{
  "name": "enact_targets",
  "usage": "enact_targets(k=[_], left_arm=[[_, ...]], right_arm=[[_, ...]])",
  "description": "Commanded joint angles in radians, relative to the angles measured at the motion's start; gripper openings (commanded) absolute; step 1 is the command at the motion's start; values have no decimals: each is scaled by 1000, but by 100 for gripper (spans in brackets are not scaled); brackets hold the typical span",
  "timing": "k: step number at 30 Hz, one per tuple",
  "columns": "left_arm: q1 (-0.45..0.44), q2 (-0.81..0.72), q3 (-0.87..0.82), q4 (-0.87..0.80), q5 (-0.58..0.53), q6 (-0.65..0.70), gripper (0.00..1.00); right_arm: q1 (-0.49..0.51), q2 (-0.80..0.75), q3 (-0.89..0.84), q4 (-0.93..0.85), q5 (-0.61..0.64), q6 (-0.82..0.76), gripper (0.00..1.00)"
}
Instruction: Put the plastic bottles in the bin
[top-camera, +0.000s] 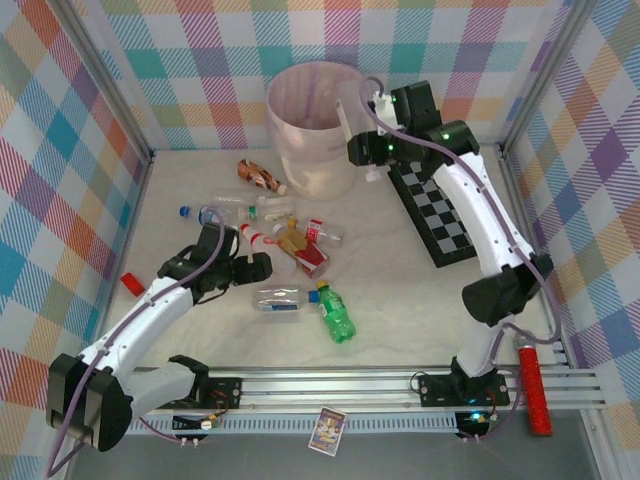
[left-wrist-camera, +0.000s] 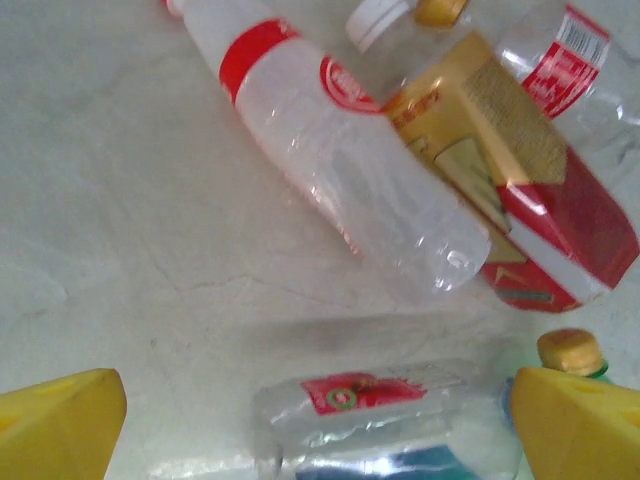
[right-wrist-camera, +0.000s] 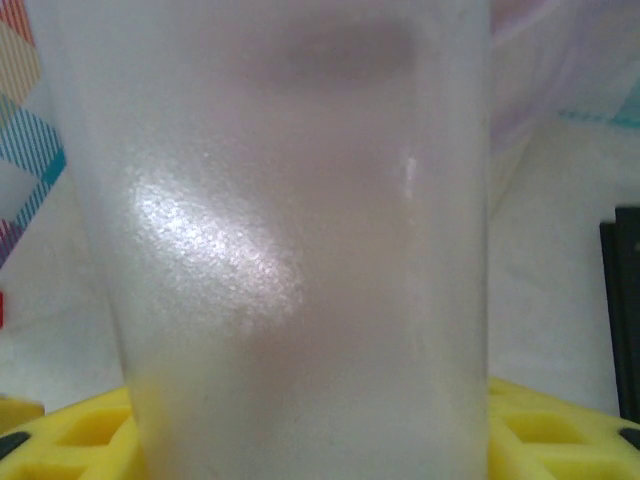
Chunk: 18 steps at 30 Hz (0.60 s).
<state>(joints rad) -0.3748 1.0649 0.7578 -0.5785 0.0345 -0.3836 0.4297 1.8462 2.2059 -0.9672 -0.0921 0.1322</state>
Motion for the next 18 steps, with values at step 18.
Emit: enact_targets(k=[18], left_arm=[[-125, -73, 8, -207, -42, -72, 97]], right_arm=[[-42, 343, 389, 426, 26, 9, 46]])
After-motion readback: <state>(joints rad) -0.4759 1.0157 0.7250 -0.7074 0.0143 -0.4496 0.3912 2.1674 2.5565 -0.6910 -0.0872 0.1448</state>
